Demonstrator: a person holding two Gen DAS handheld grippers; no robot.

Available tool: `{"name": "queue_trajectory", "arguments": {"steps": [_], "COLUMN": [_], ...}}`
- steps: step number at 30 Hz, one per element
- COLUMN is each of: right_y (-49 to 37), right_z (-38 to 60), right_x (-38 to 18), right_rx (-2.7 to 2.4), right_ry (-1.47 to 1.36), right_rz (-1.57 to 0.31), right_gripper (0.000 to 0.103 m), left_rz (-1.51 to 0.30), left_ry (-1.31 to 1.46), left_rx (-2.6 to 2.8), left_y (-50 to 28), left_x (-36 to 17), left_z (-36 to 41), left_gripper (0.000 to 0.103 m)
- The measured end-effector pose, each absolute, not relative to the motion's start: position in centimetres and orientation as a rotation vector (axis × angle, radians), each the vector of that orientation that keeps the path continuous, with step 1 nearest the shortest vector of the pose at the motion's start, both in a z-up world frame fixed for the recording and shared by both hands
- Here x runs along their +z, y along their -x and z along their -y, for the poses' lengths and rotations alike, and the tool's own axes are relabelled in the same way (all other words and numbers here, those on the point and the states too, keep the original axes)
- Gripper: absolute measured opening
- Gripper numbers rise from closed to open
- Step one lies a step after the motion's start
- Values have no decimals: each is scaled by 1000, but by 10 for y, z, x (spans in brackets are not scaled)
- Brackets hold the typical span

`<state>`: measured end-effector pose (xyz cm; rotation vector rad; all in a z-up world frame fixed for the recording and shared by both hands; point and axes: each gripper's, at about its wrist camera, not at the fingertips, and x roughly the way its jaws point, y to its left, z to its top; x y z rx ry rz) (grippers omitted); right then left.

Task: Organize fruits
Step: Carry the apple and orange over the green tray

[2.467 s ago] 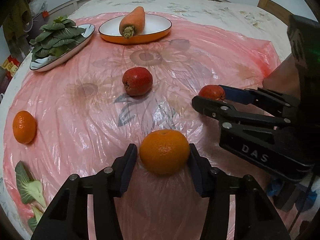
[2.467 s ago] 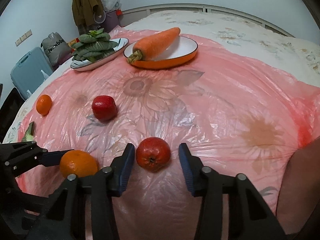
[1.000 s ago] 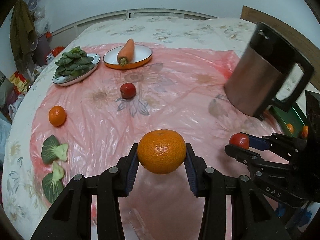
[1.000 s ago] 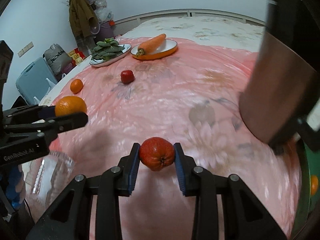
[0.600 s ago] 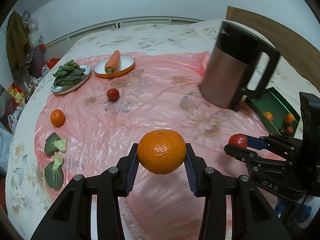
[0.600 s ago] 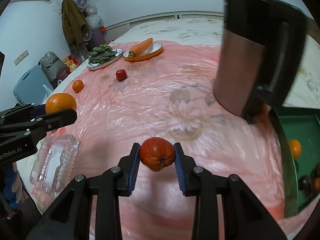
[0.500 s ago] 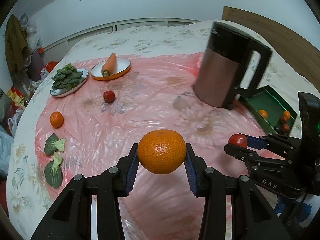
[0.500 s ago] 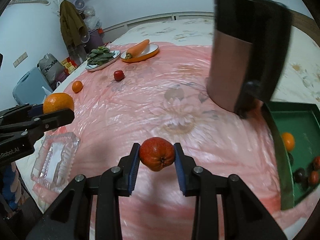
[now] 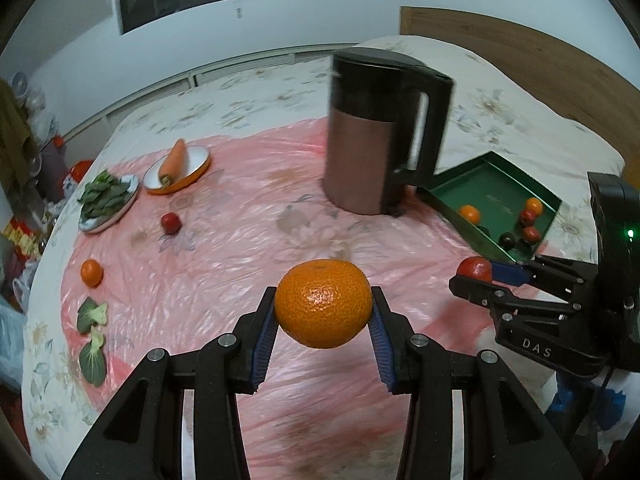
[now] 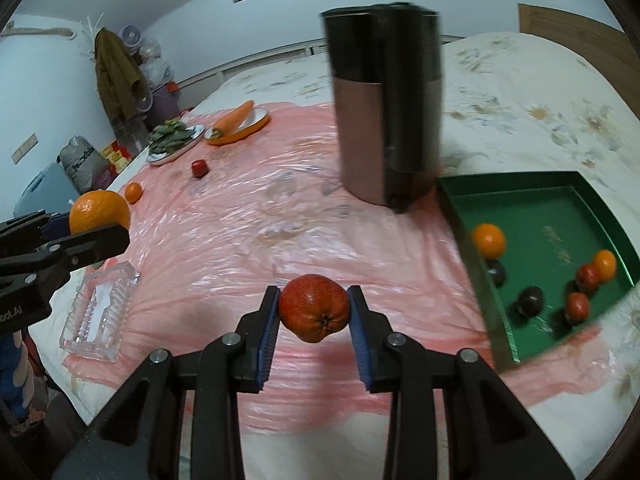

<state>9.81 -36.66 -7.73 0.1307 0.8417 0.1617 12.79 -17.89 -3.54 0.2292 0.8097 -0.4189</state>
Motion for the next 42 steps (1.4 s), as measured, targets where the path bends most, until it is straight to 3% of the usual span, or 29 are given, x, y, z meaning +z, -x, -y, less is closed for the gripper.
{"name": "queue_trajectory", "arguments": {"steps": [26,42], "right_y": [-67,-105], "right_z": [486,550], "right_x": [-78,-106], "right_rx": [-7,-104], "right_ry": [-234,-257], "right_rz": [-784,-787], "right_gripper": [29,29], "left_rz": [-816,-862], "left_ry": [-362,-362], "left_rx": [-586,-684], "left_y": [-118,-178], "left_x": [-43,-75], "left_z": [298,391], "left_gripper": [38,38]}}
